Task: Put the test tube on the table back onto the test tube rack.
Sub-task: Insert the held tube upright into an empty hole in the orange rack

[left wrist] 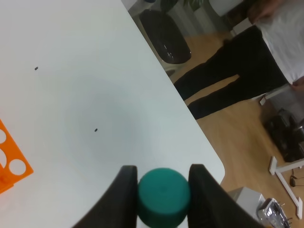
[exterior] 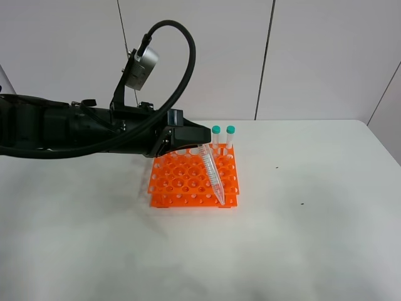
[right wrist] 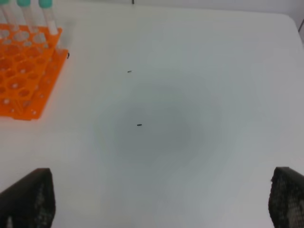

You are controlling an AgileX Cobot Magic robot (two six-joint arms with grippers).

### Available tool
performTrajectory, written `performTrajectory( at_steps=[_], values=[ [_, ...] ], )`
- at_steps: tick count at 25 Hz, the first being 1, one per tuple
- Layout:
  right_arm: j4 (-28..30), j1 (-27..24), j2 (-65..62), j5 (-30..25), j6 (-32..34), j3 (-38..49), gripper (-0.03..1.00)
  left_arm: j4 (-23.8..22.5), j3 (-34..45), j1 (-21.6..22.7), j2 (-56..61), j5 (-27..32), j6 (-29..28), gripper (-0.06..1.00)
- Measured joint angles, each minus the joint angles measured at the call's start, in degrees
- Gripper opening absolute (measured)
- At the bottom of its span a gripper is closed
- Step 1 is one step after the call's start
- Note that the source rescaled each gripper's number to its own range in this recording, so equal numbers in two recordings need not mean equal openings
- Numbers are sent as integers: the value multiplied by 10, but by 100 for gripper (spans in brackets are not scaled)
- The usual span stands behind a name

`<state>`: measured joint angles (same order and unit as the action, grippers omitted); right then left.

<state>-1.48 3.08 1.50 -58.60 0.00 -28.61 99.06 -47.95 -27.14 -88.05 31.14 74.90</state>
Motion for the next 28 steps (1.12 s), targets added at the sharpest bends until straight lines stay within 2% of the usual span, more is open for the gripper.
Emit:
performTrajectory(
  at_steps=[8, 15, 18, 24, 28],
  values=[
    [1, 0, -9, 0, 0, 0, 100, 0, 0, 0, 9, 4, -2, 1],
    [1, 0, -9, 0, 0, 0, 100, -1, 0, 0, 97, 0, -28, 1],
    [1, 0, -9, 0, 0, 0, 100, -18, -2, 0, 139, -24, -30, 1],
    [1, 0, -9, 0, 0, 0, 100, -102, -2, 0, 177, -145, -29, 1],
    [1, 0, -9, 0, 0, 0, 100, -220, -9, -3, 178, -228, -43, 1]
  ],
)
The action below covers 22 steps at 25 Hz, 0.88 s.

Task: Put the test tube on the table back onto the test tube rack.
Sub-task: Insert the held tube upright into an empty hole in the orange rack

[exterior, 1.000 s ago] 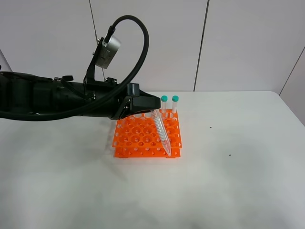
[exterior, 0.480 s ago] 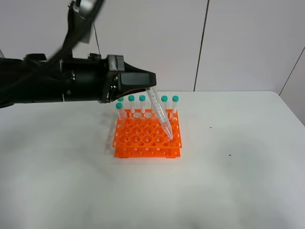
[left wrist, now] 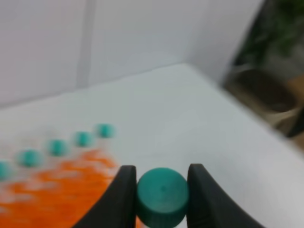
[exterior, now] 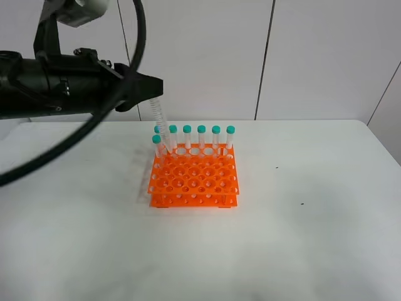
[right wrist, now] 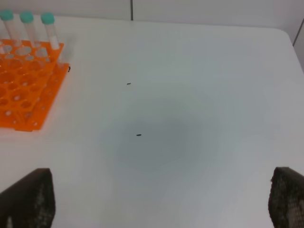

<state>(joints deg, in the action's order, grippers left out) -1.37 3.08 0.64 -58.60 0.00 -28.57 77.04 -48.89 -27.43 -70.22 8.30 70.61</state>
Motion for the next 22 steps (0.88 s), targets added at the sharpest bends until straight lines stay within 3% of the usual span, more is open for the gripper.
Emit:
performTrajectory(
  at_steps=[4, 5, 8, 11, 15, 22],
  values=[
    [0, 0, 0, 0, 0, 0, 100, -241, -2, -23, 0, -58, -141, 1],
    [0, 0, 0, 0, 0, 0, 100, -344, -2, -31, -1, -83, -220, 1],
    [0, 0, 0, 0, 0, 0, 100, -572, -2, -51, -13, -135, -428, 1],
    [0, 0, 0, 0, 0, 0, 100, -727, -4, -55, -50, -171, -598, 1],
    [0, 0, 0, 0, 0, 0, 100, -814, -4, -62, -113, -217, -713, 1],
    [0, 0, 0, 0, 0, 0, 100, -829, -48, -106, -179, -255, -727, 1]
  ],
)
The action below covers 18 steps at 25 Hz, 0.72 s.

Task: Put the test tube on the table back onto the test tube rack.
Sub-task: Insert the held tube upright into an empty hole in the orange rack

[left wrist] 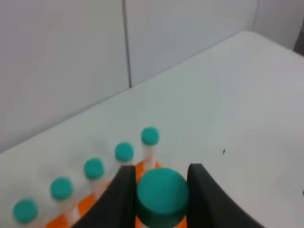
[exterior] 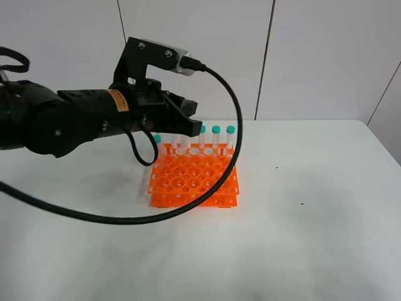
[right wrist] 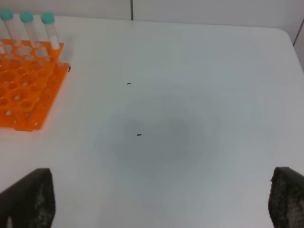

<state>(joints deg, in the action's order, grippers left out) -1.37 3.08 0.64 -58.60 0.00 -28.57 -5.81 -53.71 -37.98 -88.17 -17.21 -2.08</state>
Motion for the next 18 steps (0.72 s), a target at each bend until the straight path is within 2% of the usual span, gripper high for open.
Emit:
performTrajectory(
  at_steps=[6, 14, 18],
  values=[
    [0, 0, 0, 0, 0, 0, 100, -1, -40, 31, -77, -64, 0, 1],
    [0, 0, 0, 0, 0, 0, 100, -5, -40, 82, -135, -89, -2, 1],
    [0, 0, 0, 0, 0, 0, 100, -5, -40, 93, -153, -108, -30, 1]
  ],
)
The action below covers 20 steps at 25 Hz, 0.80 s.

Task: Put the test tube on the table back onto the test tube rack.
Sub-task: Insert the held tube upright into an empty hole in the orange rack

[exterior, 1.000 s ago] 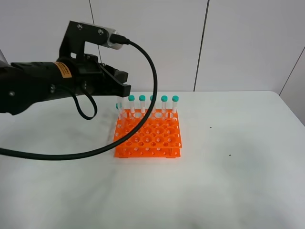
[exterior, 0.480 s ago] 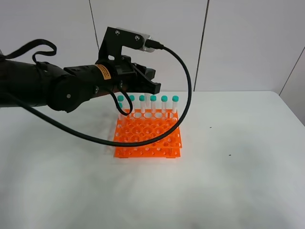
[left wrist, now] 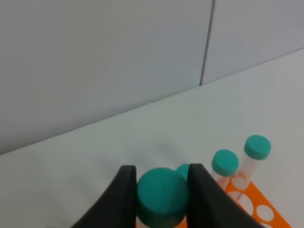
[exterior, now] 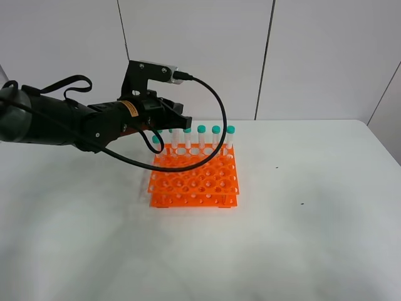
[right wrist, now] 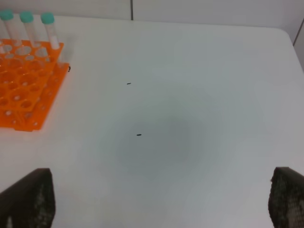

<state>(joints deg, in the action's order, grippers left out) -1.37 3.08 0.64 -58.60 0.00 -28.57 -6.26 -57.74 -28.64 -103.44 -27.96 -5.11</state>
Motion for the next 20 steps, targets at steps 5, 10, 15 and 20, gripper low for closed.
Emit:
performTrajectory(
  at_steps=[5, 10, 15, 20],
  values=[
    [0, 0, 0, 0, 0, 0, 100, 0, 1, 1, -15, -19, -7, 1],
    [0, 0, 0, 0, 0, 0, 100, 0, 17, 1, -20, -33, -8, 1],
    [0, 0, 0, 0, 3, 0, 100, 0, 22, 1, -30, -54, -9, 1],
    [0, 0, 0, 0, 3, 0, 100, 0, 22, 1, -47, -65, -8, 1]
  ],
)
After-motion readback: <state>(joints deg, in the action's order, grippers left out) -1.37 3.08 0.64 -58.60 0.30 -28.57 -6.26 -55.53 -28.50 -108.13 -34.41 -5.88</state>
